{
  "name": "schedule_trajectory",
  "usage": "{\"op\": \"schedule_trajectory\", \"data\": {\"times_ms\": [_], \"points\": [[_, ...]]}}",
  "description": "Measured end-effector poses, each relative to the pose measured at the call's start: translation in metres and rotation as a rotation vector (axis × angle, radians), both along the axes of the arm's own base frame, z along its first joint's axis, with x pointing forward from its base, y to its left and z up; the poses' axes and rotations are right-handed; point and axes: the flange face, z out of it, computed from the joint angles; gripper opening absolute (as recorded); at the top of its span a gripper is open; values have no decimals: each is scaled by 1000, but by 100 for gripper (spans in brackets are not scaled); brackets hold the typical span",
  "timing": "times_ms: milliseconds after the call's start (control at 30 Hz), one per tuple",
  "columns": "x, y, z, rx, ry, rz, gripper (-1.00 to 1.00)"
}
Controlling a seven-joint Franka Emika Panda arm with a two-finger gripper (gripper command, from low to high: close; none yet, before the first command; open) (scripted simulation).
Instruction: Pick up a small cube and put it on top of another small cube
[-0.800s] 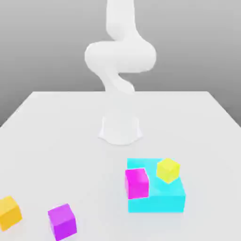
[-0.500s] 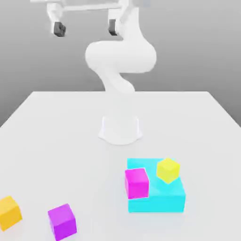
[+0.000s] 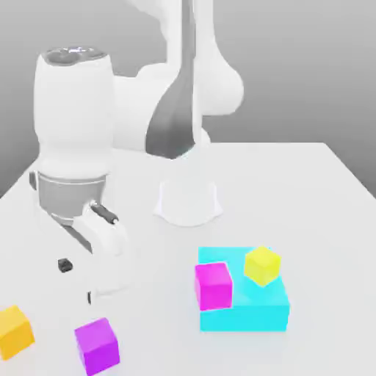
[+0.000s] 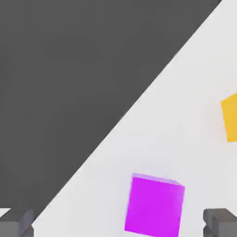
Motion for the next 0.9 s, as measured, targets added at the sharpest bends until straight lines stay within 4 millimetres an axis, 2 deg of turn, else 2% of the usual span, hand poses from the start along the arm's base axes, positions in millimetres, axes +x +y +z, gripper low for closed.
{"op": "schedule_trajectory", "data": {"times_ms": [67,200,233,400,433,500,633,767,900], "points": [[-9,-4,-34,30,37,-57,0],[-12,-5,-88,41,50,-80,0],[-12,-5,-100,41,51,-81,-100],[-12,-5,-100,40,49,-81,-100],[-12,-5,-105,40,49,-81,-100],[-12,-5,-93,41,49,-82,-100],[-13,-3,-47,39,50,-71,-100],[-17,42,-7,21,61,138,-100],[-29,105,27,8,69,405,-100]]}}
